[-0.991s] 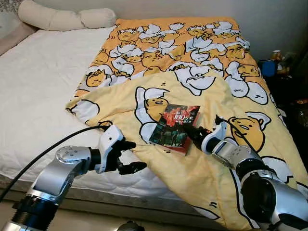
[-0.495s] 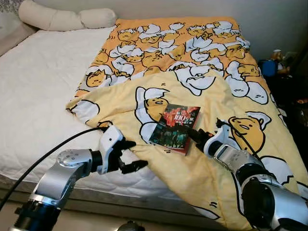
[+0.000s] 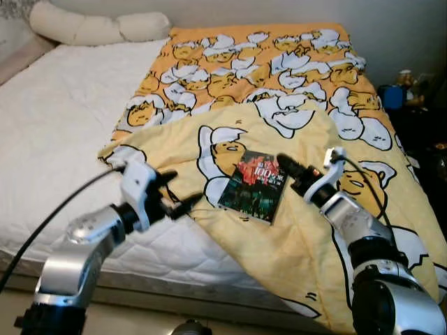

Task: Clean up the room

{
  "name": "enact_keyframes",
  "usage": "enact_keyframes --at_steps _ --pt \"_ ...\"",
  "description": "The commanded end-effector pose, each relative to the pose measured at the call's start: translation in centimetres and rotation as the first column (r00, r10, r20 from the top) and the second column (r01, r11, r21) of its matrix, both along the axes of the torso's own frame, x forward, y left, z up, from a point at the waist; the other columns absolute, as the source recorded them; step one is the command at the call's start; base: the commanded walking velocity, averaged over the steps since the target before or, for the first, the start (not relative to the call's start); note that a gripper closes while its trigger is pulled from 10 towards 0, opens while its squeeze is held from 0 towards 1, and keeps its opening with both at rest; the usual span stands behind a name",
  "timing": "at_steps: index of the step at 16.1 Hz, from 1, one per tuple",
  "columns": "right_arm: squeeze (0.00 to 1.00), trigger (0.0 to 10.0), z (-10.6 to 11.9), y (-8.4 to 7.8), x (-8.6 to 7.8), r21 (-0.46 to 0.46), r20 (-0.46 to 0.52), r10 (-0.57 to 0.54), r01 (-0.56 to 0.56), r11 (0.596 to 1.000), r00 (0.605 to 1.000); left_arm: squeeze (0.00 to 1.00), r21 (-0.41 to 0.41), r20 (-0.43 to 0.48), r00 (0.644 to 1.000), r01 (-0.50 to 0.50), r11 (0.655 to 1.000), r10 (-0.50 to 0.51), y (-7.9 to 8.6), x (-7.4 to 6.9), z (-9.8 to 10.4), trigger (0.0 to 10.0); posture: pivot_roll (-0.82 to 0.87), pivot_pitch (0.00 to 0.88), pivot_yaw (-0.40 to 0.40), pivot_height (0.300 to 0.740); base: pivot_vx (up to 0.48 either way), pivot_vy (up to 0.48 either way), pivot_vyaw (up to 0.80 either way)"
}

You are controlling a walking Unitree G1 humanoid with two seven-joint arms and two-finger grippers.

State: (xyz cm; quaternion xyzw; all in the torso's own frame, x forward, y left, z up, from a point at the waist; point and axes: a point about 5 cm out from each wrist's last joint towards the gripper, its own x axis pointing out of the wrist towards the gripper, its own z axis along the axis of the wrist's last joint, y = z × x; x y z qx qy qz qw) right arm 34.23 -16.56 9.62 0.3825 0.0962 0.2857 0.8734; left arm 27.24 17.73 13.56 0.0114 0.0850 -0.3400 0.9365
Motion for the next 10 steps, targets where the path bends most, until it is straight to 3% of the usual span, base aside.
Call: enact_keyframes --at_steps 1,4,7,10 --pt "0.0 0.0 0.8 0.5 -0.1 0.027 0.049 0.053 -0.055 0.998 0.997 1.0 -0.032 0.017 0.999 -0.037 0.999 0.037 0.5 0.3 0.7 10.0 0.02 0.0 0.091 0.74 0.0 0.0 0.0" --pt "0.0 0.0 3.1 0.7 -0.5 0.068 0.171 0.164 -0.178 0.982 0.971 1.0 -0.142 0.034 0.994 -0.099 0.985 0.105 0.7 0.6 1.7 10.0 0.03 0.0 0.065 0.74 0.0 0.0 0.0" --pt "0.0 0.0 4.3 0.7 -0.8 0.095 0.226 0.215 -0.241 0.966 0.95 1.0 -0.207 0.028 0.991 -0.121 0.971 0.13 1.0 0.5 2.0 10.0 0.01 0.0 0.078 0.74 0.0 0.0 0.0" --pt "0.0 0.0 7.4 0.6 -1.9 0.24 0.35 0.245 -0.34 0.909 0.904 1.0 -0.227 0.016 0.995 -0.096 0.969 0.102 0.2 0.3 1.7 10.0 -0.01 0.0 0.075 0.74 0.0 0.0 0.0"
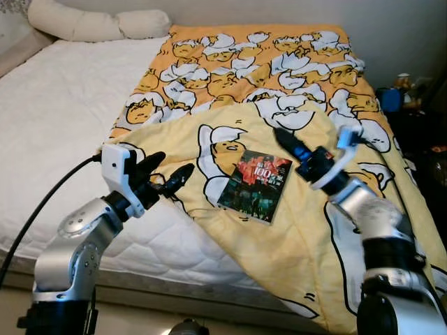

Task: Clean up the room

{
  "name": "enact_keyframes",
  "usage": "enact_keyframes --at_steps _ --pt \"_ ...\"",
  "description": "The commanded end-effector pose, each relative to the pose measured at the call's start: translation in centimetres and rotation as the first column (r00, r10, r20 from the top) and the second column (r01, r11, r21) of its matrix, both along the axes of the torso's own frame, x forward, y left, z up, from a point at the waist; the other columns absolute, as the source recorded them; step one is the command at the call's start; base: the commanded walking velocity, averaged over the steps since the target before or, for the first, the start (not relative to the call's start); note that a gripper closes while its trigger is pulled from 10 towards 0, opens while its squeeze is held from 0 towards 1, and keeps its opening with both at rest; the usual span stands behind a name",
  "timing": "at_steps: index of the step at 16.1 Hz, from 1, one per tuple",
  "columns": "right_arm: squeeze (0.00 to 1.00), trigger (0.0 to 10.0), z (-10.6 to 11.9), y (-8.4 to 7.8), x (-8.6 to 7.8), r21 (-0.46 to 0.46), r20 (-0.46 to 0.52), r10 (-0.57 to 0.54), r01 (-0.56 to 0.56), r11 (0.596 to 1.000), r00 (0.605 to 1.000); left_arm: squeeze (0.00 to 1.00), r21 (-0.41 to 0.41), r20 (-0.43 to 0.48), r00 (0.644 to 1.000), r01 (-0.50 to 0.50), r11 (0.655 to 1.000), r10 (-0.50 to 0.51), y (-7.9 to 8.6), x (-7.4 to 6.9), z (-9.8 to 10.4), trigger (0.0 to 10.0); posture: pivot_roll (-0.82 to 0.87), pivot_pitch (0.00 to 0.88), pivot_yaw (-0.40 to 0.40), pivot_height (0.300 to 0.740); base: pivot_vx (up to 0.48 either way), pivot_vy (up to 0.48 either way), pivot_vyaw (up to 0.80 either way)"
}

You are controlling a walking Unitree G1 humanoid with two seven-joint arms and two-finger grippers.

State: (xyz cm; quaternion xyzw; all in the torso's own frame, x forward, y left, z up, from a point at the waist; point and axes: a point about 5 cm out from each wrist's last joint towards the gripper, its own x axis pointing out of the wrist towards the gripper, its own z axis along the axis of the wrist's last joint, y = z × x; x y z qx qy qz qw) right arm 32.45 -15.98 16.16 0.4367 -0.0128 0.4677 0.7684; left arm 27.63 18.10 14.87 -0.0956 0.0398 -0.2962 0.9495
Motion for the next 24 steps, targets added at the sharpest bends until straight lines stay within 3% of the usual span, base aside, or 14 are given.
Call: enact_keyframes --at_steps 1,6,7,8,9,10,11,12,13,16,18,19,20,24 --pt "0.0 0.0 1.6 -0.1 -0.5 0.072 0.061 0.03 -0.035 0.997 0.998 1.0 -0.017 0.011 1.0 0.019 1.0 -0.018 -0.5 -0.2 0.4 10.0 -0.01 0.0 0.075 0.74 0.0 0.0 0.0" --pt "0.0 0.0 1.2 0.3 -1.4 0.042 0.024 0.026 -0.027 0.999 0.999 1.0 0.03 -0.003 0.999 0.046 0.998 -0.046 -1.8 -0.9 -0.5 10.0 0.0 0.0 0.044 0.74 0.0 0.0 0.0" --pt "0.0 0.0 0.1 0.6 -1.0 -0.104 -0.028 -0.068 0.065 0.992 0.997 1.0 0.053 -0.004 1.0 0.014 0.999 -0.014 -1.8 -1.0 -0.7 10.0 0.0 0.0 0.039 0.74 0.0 0.0 0.0" --pt "0.0 4.5 -1.1 0.6 -0.7 -0.261 -0.051 -0.181 0.162 0.952 0.982 1.0 0.088 -0.024 0.999 -0.02 0.996 0.022 -1.8 -1.2 -1.1 10.0 -0.01 0.0 0.038 0.74 0.0 0.0 0.0" --pt "0.0 10.0 -2.2 0.4 -0.5 -0.374 -0.079 -0.311 0.261 0.89 0.947 1.0 0.166 -0.009 0.997 -0.079 0.983 0.081 -1.5 -1.2 -1.5 10.0 -0.01 0.0 0.037 0.74 0.0 0.0 0.0" --pt "0.0 10.0 -3.4 0.2 -0.7 -0.478 -0.082 -0.4 0.316 0.82 0.913 0.92 0.239 0.009 0.992 -0.125 0.963 0.126 -1.3 -1.3 -2.0 10.0 -0.01 0.0 0.04 0.74 0.0 0.0 0.0" --pt "0.0 10.0 -4.3 0.1 -1.2 -0.565 -0.056 -0.45 0.343 0.751 0.891 0.93 0.288 0.003 0.986 -0.163 0.944 0.17 -1.0 -1.6 -2.6 10.0 -0.02 0.0 0.041 0.74 0.0 0.0 0.0" --pt "0.0 10.0 -5.4 0.1 -2.0 -0.67 0.013 -0.475 0.361 0.649 0.88 0.93 0.338 0.005 0.977 -0.201 0.919 0.212 -0.9 -1.9 -3.3 10.0 -0.03 0.0 0.037 0.74 0.0 0.27 0.0" --pt "0.0 10.0 -5.8 0.1 -2.5 -0.69 0.032 -0.478 0.365 0.625 0.878 0.94 0.358 0.006 0.975 -0.21 0.91 0.222 -0.9 -2.1 -3.5 10.0 -0.03 0.0 0.035 0.74 0.0 0.469 0.0" --pt "0.0 10.0 -8.4 -0.2 -4.7 -0.762 0.015 -0.597 0.396 0.513 0.802 0.95 0.375 0.012 0.954 -0.281 0.883 0.299 -1.3 -3.2 -4.1 10.0 0.01 0.0 0.006 0.74 0.0 0.48 -0.18" --pt "0.0 10.0 -9.0 0.4 -5.4 -0.781 0.019 -0.603 0.388 0.49 0.798 0.96 0.387 0.001 0.946 -0.301 0.872 0.326 -0.8 -3.7 -4.5 10.0 0.01 0.0 0.005 0.74 0.0 0.48 -0.68" --pt "0.65 10.0 -9.1 0.5 -5.5 -0.781 0.018 -0.6 0.386 0.491 0.8 0.96 0.391 -0.001 0.943 -0.305 0.868 0.332 -0.7 -3.7 -4.5 10.0 0.02 0.0 0.005 0.74 0.0 0.48 -0.78" --pt "1.0 10.0 -9.1 0.6 -5.6 -0.779 0.014 -0.602 0.386 0.494 0.798 0.97 0.395 -0.001 0.94 -0.312 0.864 0.341 -0.6 -3.8 -4.5 10.0 0.02 0.0 0.005 0.74 0.0 0.48 -0.8" --pt "1.0 10.0 -9.1 0.7 -5.8 -0.784 0.034 -0.638 0.417 0.46 0.769 0.96 0.406 0.009 0.939 -0.319 0.856 0.345 0.3 -3.1 -4.2 10.0 -0.02 0.0 0.047 0.74 0.0 0.48 -0.8"
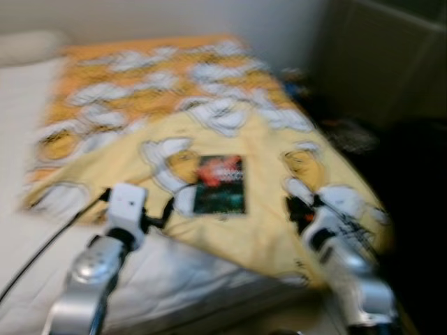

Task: Clean up the room

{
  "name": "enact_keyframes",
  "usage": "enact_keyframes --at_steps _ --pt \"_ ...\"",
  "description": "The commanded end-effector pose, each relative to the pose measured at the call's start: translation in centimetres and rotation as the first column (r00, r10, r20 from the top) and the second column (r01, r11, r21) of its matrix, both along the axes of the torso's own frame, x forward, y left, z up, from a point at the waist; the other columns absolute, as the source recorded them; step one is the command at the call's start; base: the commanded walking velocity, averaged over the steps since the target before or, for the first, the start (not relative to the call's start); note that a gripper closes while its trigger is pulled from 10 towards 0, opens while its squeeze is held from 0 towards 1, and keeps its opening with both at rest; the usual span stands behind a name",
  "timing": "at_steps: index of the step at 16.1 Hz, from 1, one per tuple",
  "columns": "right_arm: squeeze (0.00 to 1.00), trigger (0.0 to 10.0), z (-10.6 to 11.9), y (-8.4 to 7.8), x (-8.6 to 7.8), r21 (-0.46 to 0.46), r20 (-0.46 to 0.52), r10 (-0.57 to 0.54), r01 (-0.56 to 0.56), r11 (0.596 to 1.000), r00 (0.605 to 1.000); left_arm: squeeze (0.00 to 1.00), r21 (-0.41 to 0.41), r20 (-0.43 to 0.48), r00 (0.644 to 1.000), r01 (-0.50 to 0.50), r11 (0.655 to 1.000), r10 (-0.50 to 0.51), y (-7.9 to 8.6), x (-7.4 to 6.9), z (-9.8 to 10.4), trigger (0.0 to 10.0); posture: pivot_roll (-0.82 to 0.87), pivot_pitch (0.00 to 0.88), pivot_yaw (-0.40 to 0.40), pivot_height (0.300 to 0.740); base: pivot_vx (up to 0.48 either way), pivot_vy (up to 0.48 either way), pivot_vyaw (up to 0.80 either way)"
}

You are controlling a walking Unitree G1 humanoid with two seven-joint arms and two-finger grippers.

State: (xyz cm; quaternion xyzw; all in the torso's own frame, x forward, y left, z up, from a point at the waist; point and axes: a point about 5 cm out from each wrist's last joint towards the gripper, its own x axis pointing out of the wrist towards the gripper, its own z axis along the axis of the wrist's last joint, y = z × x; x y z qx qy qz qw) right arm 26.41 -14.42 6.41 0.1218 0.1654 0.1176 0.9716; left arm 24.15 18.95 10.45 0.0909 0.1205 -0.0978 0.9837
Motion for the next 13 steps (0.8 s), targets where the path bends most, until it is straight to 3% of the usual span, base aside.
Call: enact_keyframes --at_steps 1,3,6,8,13 --pt "1.0 10.0 0.7 -0.9 0.2 -0.03 0.034 -0.034 0.035 0.999 0.999 0.96 -0.01 0.01 1.0 0.029 1.0 -0.029 -0.5 0.4 0.2 10.0 -0.02 0.0 0.047 0.74 0.0 0.48 -0.8" --pt "1.0 10.0 0.9 -1.1 0.0 -0.056 0.04 -0.053 0.056 0.997 0.998 0.96 -0.038 0.01 1.0 0.029 0.999 -0.028 -0.6 0.6 0.3 10.0 -0.03 0.0 0.056 0.74 0.0 0.345 -0.8" --pt "1.0 10.0 1.1 -1.0 0.2 -0.141 0.068 -0.072 0.081 0.987 0.995 0.95 -0.13 0.032 0.999 0.004 0.992 0.0 -0.8 0.7 0.5 10.0 -0.03 0.0 0.059 0.74 0.0 0.0 0.0" --pt "1.0 10.0 1.6 -0.6 0.4 -0.157 0.09 -0.004 0.018 0.987 0.996 0.96 -0.112 0.032 0.999 0.003 0.994 0.001 -0.9 0.7 0.4 10.0 -0.03 0.0 0.051 0.74 0.0 -0.371 0.0" --pt "1.0 10.0 1.8 0.1 1.1 -0.152 0.086 0.078 -0.064 0.986 0.993 0.96 -0.106 0.033 0.999 -0.022 0.994 0.025 -0.8 0.5 0.4 10.0 -0.01 0.0 0.03 0.74 0.0 -0.48 0.8"
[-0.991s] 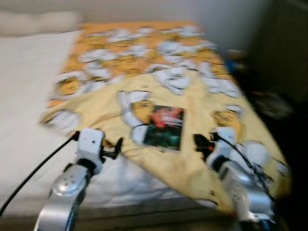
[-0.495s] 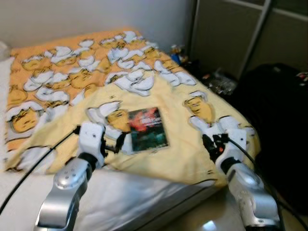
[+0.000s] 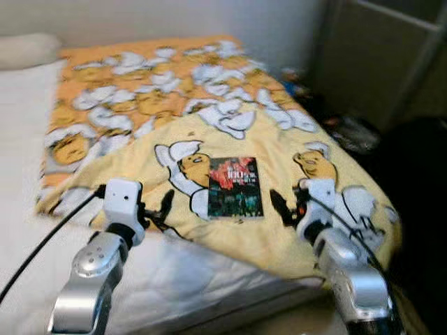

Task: Clean up the room

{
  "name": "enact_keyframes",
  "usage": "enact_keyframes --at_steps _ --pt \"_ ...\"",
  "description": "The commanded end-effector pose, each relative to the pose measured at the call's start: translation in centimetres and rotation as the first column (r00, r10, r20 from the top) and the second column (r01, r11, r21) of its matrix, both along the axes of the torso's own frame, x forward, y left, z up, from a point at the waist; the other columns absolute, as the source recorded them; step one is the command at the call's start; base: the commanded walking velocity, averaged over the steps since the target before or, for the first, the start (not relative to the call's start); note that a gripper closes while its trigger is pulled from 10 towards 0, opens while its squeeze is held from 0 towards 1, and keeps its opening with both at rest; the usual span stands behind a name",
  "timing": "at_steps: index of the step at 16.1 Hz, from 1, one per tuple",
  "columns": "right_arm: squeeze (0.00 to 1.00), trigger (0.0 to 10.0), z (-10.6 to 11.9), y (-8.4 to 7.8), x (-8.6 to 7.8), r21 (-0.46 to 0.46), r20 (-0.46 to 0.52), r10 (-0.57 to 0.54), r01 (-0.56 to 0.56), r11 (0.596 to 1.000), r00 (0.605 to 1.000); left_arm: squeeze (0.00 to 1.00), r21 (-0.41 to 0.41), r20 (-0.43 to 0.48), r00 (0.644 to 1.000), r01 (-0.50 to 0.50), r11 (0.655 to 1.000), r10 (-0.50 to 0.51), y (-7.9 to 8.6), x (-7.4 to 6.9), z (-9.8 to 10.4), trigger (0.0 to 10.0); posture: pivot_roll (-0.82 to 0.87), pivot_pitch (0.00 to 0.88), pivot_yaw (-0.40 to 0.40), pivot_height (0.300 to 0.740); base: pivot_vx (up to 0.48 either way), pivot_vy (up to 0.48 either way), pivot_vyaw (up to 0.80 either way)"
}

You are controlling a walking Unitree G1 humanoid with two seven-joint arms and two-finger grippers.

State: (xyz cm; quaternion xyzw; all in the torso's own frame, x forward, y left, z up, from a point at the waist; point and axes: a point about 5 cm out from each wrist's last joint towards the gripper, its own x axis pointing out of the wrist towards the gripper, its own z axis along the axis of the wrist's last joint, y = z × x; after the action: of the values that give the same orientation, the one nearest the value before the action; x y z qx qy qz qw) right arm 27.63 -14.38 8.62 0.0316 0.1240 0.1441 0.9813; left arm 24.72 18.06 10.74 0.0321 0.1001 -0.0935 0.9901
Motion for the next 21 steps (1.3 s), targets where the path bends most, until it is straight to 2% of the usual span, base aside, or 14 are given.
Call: enact_keyframes --at_steps 1,9,13,15,16,17,18,19,20,21 --pt "1.0 10.0 -0.4 0.1 0.0 0.008 -0.024 0.02 -0.02 1.0 1.0 0.96 0.016 0.002 1.0 -0.006 1.0 0.006 0.1 -0.1 0.1 10.0 -0.01 0.0 0.027 0.74 0.0 -0.48 0.8" --pt "1.0 10.0 -1.4 -0.2 0.1 0.072 -0.088 0.084 -0.077 0.994 0.993 0.96 0.043 0.004 1.0 -0.009 0.999 0.009 -0.2 -0.2 -0.1 10.0 -0.01 0.0 0.015 0.74 0.0 -0.48 0.8" --pt "1.0 10.0 -2.0 0.2 0.1 0.093 -0.118 0.16 -0.15 0.984 0.98 0.96 0.049 0.007 1.0 -0.016 0.999 0.015 -0.1 -0.4 -0.1 10.0 -0.01 0.0 0.002 0.74 0.0 -0.48 0.79" --pt "1.0 10.0 -2.0 0.6 0.5 0.12 -0.119 0.193 -0.179 0.977 0.974 0.93 0.047 0.0 1.0 -0.023 0.999 0.023 -0.2 -0.7 -0.2 10.0 -0.01 0.0 -0.003 0.74 0.0 0.0 0.79" --pt "0.93 10.0 -1.9 0.8 0.5 0.138 -0.12 0.191 -0.174 0.975 0.974 0.92 0.067 0.009 1.0 -0.02 0.998 0.02 -0.2 -0.7 -0.1 10.0 -0.01 0.0 -0.013 0.74 0.0 0.0 0.0" --pt "0.93 10.0 -1.8 0.9 0.4 0.135 -0.113 0.196 -0.18 0.974 0.974 0.92 0.074 0.014 1.0 -0.021 0.997 0.02 -0.2 -0.7 0.0 10.0 -0.01 0.0 -0.012 0.74 0.0 0.0 0.0" --pt "0.0 10.0 -1.6 1.1 0.0 0.137 -0.101 0.199 -0.185 0.973 0.975 0.93 0.094 0.027 0.999 -0.029 0.995 0.026 -0.1 -0.9 0.2 10.0 -0.01 0.0 -0.011 0.74 0.0 0.0 0.0" --pt "0.0 10.0 -1.5 1.0 -0.2 0.137 -0.095 0.181 -0.167 0.976 0.979 0.94 0.091 0.037 0.999 -0.039 0.995 0.036 0.0 -0.9 0.3 10.0 -0.01 0.0 -0.008 0.74 0.0 0.0 0.0" --pt "0.0 10.0 -1.4 0.9 -0.9 0.109 -0.082 0.164 -0.155 0.982 0.983 0.95 0.047 0.048 0.997 -0.056 0.997 0.054 0.2 -0.8 0.5 10.0 -0.02 0.0 -0.006 0.74 0.0 0.0 0.0" --pt "0.0 10.0 -1.5 0.9 -1.2 0.081 -0.084 0.157 -0.15 0.985 0.984 0.96 0.04 0.05 0.997 -0.058 0.998 0.056 0.2 -0.8 0.5 10.0 -0.02 0.0 -0.004 0.74 0.0 0.0 0.0"
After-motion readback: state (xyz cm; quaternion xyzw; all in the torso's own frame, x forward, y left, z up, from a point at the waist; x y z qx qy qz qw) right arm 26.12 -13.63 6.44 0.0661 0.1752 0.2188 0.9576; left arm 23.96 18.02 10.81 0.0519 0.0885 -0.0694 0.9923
